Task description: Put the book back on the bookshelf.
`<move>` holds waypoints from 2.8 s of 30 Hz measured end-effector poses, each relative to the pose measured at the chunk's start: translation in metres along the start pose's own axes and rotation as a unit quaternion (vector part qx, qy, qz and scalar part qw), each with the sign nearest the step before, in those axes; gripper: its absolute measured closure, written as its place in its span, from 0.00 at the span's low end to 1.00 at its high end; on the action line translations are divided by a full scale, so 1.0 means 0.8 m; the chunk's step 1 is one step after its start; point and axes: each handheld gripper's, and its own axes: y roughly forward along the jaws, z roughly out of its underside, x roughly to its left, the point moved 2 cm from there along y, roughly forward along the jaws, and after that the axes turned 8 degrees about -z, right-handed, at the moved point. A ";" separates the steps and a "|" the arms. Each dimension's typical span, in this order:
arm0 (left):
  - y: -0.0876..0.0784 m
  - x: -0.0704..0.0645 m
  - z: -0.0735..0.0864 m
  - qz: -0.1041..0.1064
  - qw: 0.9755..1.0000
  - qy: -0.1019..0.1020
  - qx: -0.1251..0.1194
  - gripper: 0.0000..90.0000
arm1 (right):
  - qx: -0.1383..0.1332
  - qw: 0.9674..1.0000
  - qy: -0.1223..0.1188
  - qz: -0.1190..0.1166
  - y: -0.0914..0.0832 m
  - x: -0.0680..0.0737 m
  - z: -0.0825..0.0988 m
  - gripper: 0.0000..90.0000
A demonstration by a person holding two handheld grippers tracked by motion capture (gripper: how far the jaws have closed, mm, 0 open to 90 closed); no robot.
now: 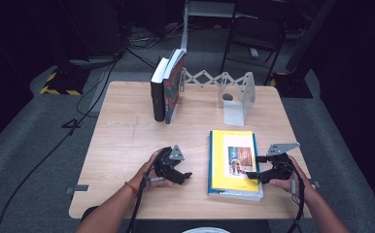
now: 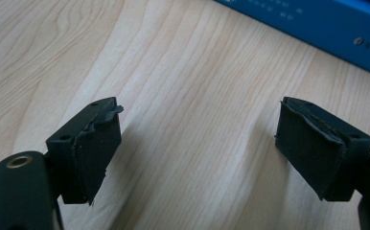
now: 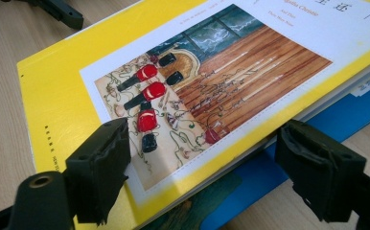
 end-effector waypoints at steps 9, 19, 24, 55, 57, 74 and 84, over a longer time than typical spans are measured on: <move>0.000 0.002 -0.032 0.039 0.999 -0.006 -0.036 0.20 | 0.002 0.999 -0.031 0.011 0.004 0.004 -0.005 0.22; 0.004 -0.009 -0.061 0.075 0.995 0.004 -0.066 0.18 | 0.002 0.999 -0.050 0.018 0.012 0.011 -0.012 0.22; 0.015 -0.011 -0.070 0.101 0.993 -0.017 -0.051 0.18 | 0.001 0.998 -0.058 0.017 0.016 0.011 -0.015 0.22; 0.074 -0.004 -0.106 0.147 0.985 -0.089 0.002 0.01 | 0.004 1.000 -0.028 0.011 0.018 0.002 -0.014 0.18; 0.074 -0.005 -0.106 0.144 0.985 -0.091 0.002 0.00 | 0.008 0.999 -0.040 0.014 0.018 0.003 -0.016 0.18; 0.034 -0.008 -0.117 0.126 0.985 -0.091 -0.074 0.15 | -0.004 0.997 -0.082 -0.001 0.025 0.013 -0.026 0.26; 0.040 -0.009 -0.117 0.110 0.988 -0.090 -0.065 0.23 | 0.000 0.997 -0.073 0.001 0.026 0.013 -0.027 0.20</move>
